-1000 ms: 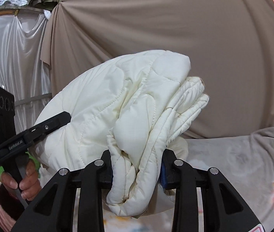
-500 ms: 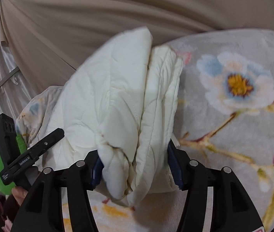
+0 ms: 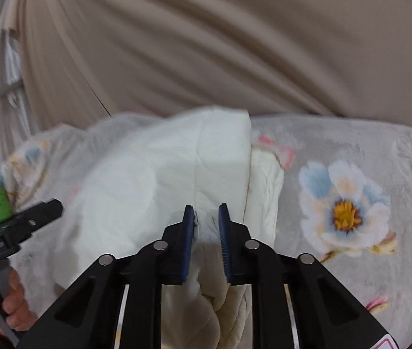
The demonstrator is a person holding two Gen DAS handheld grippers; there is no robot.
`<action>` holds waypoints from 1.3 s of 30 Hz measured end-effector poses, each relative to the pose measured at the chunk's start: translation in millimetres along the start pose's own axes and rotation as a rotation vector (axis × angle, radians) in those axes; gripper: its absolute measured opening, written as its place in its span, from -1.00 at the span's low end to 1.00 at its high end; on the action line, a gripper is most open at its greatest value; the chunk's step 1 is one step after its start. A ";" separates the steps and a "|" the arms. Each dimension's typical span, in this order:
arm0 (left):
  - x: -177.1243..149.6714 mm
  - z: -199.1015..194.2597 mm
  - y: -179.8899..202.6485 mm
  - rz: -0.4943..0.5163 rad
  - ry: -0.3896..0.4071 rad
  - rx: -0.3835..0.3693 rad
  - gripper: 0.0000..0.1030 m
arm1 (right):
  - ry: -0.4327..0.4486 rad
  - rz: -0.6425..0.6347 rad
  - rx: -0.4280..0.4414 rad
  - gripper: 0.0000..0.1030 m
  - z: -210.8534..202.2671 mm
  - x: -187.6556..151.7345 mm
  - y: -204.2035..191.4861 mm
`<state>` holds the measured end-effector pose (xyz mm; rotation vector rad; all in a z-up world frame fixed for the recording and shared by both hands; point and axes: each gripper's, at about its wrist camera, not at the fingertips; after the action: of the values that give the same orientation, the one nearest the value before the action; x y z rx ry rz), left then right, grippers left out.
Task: Fold large clothes
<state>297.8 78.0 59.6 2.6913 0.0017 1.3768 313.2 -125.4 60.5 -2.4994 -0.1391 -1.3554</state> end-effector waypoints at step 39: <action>-118.0 -68.5 49.9 0.141 0.045 0.195 0.87 | -0.063 0.027 -0.111 -0.16 -109.5 -113.4 -26.9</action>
<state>170.7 29.2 9.2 2.8675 -0.0529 1.5520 156.7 -126.6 28.0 -2.6267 -0.0442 -1.3074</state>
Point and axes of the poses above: each gripper's, at about its wrist camera, not at the fingertips, and z roughly the way its jaws point, y to its right, x to its top, and after that the axes turned 7 degrees about x, right-handed
